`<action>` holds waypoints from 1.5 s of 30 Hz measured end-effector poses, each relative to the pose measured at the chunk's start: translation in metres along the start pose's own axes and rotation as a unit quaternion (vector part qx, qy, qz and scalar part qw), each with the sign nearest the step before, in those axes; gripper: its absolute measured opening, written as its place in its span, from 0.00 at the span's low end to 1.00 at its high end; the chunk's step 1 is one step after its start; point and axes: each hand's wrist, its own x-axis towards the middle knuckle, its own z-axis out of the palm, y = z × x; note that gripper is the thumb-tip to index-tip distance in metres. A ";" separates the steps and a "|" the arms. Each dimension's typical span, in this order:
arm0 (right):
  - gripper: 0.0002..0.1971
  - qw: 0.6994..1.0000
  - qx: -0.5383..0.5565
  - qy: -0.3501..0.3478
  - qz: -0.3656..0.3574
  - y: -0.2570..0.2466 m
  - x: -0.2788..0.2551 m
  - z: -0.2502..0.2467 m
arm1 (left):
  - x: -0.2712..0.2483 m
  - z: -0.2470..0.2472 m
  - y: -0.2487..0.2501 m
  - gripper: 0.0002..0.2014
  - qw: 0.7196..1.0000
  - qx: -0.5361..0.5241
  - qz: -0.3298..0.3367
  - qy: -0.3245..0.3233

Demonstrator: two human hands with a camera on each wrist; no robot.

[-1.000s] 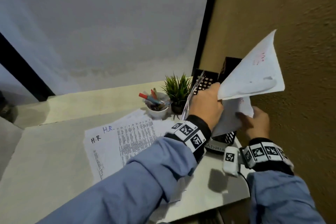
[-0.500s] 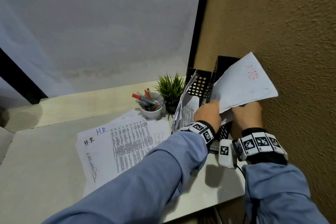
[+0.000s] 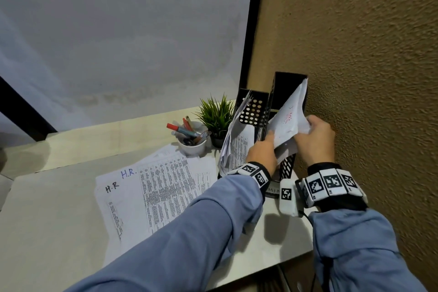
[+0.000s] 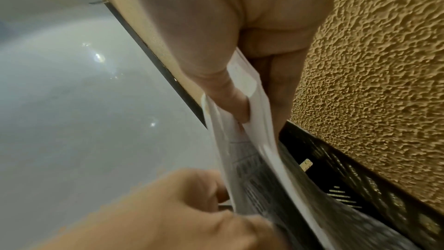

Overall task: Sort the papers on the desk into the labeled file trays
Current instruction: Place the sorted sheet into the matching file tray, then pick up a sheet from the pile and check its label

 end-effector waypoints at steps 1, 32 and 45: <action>0.03 1.000 -0.008 -0.004 0.009 0.001 -0.001 0.002 | -0.003 0.000 -0.003 0.30 1.000 -0.007 -0.001 -0.016; 0.06 0.892 -0.147 -0.412 0.115 -0.008 -0.164 0.220 | -0.175 -0.039 -0.301 0.14 0.840 -0.163 -0.485 0.182; 0.15 0.904 -0.122 -0.379 0.159 0.013 -0.161 0.223 | -0.183 -0.039 -0.306 0.19 0.838 -0.187 -0.455 0.236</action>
